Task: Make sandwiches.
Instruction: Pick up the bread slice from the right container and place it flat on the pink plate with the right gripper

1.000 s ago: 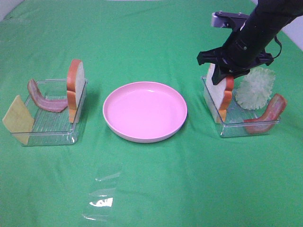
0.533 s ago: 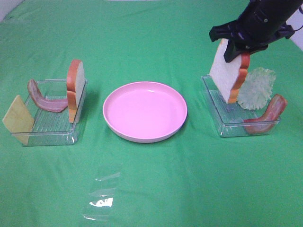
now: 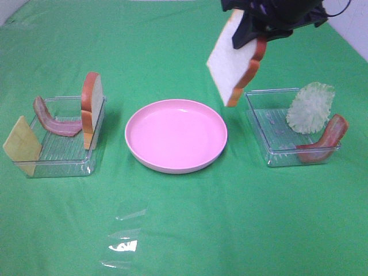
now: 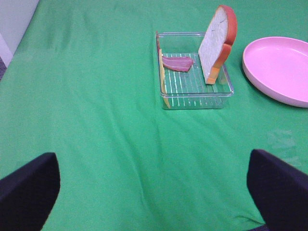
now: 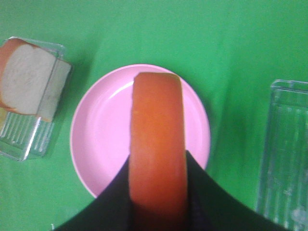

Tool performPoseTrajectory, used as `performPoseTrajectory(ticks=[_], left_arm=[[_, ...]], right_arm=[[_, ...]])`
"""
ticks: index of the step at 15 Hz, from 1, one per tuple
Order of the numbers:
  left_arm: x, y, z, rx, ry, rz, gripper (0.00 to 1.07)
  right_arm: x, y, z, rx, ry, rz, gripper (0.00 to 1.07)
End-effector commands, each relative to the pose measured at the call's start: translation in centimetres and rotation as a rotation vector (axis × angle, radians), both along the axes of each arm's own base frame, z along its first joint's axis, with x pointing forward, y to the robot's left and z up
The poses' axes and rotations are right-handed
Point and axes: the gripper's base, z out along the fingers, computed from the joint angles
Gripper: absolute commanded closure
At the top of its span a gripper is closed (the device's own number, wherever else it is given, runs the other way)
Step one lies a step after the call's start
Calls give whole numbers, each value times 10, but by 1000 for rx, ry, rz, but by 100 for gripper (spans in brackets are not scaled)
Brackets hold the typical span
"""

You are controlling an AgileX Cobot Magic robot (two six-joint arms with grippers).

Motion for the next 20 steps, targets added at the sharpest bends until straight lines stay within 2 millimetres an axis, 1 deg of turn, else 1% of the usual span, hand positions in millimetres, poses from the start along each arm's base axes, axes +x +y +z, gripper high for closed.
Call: performPoseTrajectory(ticks=[1,2,3,4,5,6,8,10,11,13,15,17,18,19,20], left_arm=[[0,0,-1,2,-4,3,9],[0,0,-1,2,-4,3,9],[0,0,-1,2,-4,3,9],[0,0,-1,2,-4,3,9],[0,0,-1,2,-4,3,9],[0,0,-1,2,-4,3,9],[0,0,-1,-1,-4,2,9],[0,0,-1,-4,-4,-1,9],[0,0,-1,-4,-4,-1,9],[0,0,-1,-4,-4,-1,9],[0,0,-1,-4,-4,-1,9],[0,0,-1,-4,-4,-1,9],[0,0,-1,-4,-4,-1,9],[0,0,-1,-4,-4,-1,9],[0,0,-1,-4,-4,-1,9]], right_arm=[[0,32,-8,67,-20,33,107],[0,39,-12,86,-18,37,107],[1,52,-18,127,-7,37,107],[1,69,-30,168,9,42,107],[2,78,-39,174,19,46,107],[2,86,-49,168,26,54,107],[8,94,-69,166,40,39,107],[15,96,-87,157,42,20,107],[16,96,-92,153,46,17,107],[20,98,-114,128,84,11,107],[24,99,-129,105,85,7,107],[26,98,-138,78,79,16,107],[26,98,-139,67,74,22,103],[27,97,-139,51,59,33,92],[27,97,-138,47,51,36,86]])
